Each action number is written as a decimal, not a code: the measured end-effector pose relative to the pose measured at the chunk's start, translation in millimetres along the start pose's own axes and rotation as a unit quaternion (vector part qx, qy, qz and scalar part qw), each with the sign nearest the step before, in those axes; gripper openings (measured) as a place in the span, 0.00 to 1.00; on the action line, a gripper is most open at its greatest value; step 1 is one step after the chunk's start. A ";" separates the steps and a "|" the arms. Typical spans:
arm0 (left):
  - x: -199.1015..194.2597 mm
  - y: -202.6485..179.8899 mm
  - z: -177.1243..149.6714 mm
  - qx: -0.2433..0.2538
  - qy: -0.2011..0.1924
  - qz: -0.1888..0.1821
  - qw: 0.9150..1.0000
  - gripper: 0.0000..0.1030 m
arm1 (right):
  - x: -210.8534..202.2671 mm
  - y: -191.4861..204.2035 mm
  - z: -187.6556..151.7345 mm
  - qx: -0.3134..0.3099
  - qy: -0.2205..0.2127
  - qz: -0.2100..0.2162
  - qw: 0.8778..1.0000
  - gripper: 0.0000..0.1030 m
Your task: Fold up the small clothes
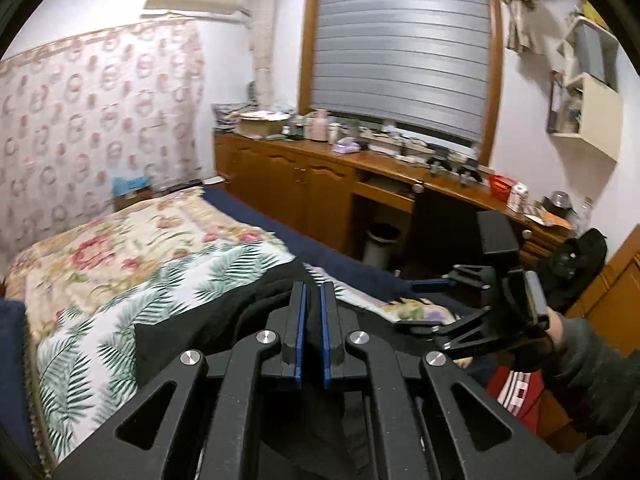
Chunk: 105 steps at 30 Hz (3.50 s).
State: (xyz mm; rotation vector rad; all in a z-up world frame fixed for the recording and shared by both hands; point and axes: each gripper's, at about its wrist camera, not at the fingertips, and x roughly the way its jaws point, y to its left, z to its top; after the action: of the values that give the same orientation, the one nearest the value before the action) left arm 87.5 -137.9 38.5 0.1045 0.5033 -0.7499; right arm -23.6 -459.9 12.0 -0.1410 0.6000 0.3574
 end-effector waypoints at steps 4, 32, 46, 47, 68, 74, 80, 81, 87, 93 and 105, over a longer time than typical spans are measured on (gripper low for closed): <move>3.4 -4.8 -1.5 0.000 0.000 -0.005 1.000 0.27 | -2.3 7.2 -5.9 0.000 0.000 0.003 1.000 0.72; -15.8 97.7 -115.9 -0.112 0.049 0.161 0.979 0.75 | 56.1 31.9 11.6 -0.061 0.057 0.089 0.993 0.72; -50.2 129.5 -132.1 -0.140 0.033 0.208 0.967 0.75 | 75.0 77.0 50.7 -0.118 0.028 0.121 0.985 0.72; -52.9 131.8 -132.3 -0.142 0.031 0.212 0.966 0.75 | 78.9 83.0 53.9 -0.124 0.028 0.125 0.984 0.72; -72.0 157.3 -152.4 -0.170 0.025 0.237 0.956 0.75 | 173.4 169.6 73.5 -0.195 0.106 0.185 0.957 0.72; -67.5 154.0 -154.3 -0.169 0.030 0.231 0.958 0.75 | 191.9 177.9 71.9 -0.207 0.112 0.168 0.957 0.67; -63.6 150.7 -156.1 -0.169 0.033 0.225 0.959 0.75 | 197.0 178.8 73.4 -0.209 0.098 0.147 0.962 0.14; -62.8 149.1 -156.1 -0.168 0.034 0.224 0.959 0.75 | 197.1 176.8 74.3 -0.204 0.098 0.150 0.962 0.09; -58.4 141.7 -153.9 -0.160 0.038 0.215 0.963 0.75 | 153.4 138.9 98.2 -0.157 0.022 0.141 0.977 0.08; -55.8 135.1 -152.0 -0.157 0.038 0.203 0.966 0.75 | 112.4 67.2 128.9 -0.124 -0.029 0.058 0.990 0.07; -41.3 113.8 -150.3 -0.143 0.052 0.178 0.972 0.75 | 178.2 -10.8 120.7 -0.064 0.049 -0.079 0.994 0.08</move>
State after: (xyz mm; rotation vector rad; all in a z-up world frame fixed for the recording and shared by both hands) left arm 78.6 11.5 -83.4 -0.0361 0.6667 -0.3172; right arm 180.5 -390.8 8.5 -0.3298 0.6593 0.2367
